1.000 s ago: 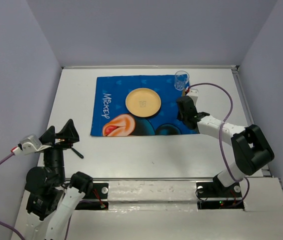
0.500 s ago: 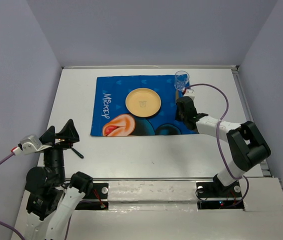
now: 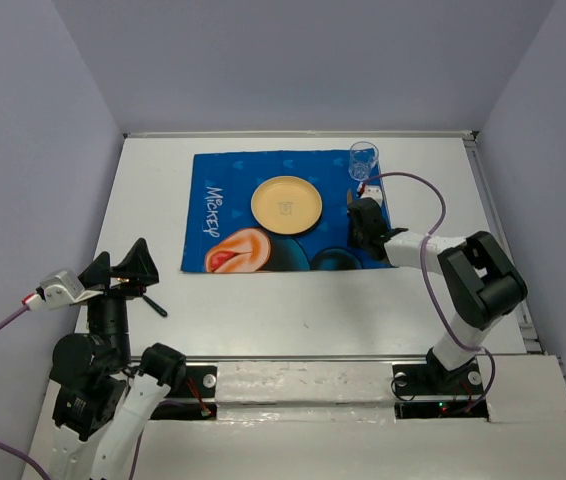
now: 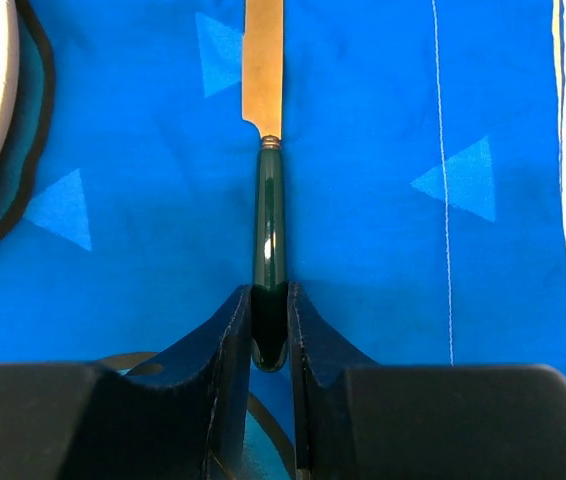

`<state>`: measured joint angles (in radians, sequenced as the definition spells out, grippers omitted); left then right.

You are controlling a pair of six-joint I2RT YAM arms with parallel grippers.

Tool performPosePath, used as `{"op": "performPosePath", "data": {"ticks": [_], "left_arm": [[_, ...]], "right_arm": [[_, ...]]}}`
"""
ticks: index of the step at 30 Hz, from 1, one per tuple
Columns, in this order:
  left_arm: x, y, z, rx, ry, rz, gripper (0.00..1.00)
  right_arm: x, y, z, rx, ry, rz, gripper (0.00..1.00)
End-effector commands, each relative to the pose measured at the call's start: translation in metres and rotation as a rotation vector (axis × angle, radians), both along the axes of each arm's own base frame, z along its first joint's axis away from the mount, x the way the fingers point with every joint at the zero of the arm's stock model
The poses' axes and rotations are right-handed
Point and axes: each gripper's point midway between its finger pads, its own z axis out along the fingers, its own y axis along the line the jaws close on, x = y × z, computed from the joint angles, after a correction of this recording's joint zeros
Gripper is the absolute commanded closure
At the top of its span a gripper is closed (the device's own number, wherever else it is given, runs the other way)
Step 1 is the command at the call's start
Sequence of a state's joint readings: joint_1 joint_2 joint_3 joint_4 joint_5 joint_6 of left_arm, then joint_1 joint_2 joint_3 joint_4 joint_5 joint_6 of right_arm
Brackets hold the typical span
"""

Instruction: Set the dinner table for one person

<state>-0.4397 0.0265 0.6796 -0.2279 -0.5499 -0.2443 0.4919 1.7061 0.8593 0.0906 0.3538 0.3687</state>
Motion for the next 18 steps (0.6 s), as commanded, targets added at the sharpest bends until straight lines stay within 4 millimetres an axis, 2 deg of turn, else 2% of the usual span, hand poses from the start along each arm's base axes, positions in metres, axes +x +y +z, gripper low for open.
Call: {"op": "performPosePath", "data": {"ticks": [1, 6, 7, 8, 9, 12, 14, 15, 18], "left_arm": [[0.003, -0.001, 0.007, -0.004, -0.028, 0.001, 0.01], [0.003, -0.002, 0.007, -0.003, -0.029, -0.001, 0.01], [0.003, -0.001, 0.007, -0.002, -0.028, 0.0, 0.01], [0.003, -0.002, 0.007, -0.002, -0.028, -0.001, 0.01], [0.003, -0.002, 0.007, -0.002, -0.027, -0.001, 0.01], [0.004, -0.002, 0.007, 0.0, -0.026, -0.001, 0.01], [0.004, -0.002, 0.007, 0.001, -0.025, -0.002, 0.01], [0.004, -0.003, 0.007, 0.001, -0.025, -0.002, 0.01], [0.004, -0.003, 0.007, 0.001, -0.025, -0.002, 0.01]], "right_arm": [[0.014, 0.007, 0.014, 0.02, -0.067, 0.006, 1.0], [0.014, 0.006, 0.013, 0.015, -0.065, 0.007, 0.98], [0.014, 0.006, 0.012, 0.012, -0.063, 0.004, 0.93], [0.014, 0.006, 0.014, 0.011, -0.065, 0.005, 0.81], [0.014, 0.005, 0.015, 0.01, -0.065, 0.006, 0.81], [0.012, 0.003, 0.021, 0.009, -0.068, -0.001, 0.58], [0.011, 0.003, 0.029, 0.013, -0.081, 0.0, 0.56], [0.011, 0.003, 0.033, 0.016, -0.081, 0.004, 0.5], [0.01, 0.006, 0.048, 0.04, -0.102, 0.018, 0.42]]}}
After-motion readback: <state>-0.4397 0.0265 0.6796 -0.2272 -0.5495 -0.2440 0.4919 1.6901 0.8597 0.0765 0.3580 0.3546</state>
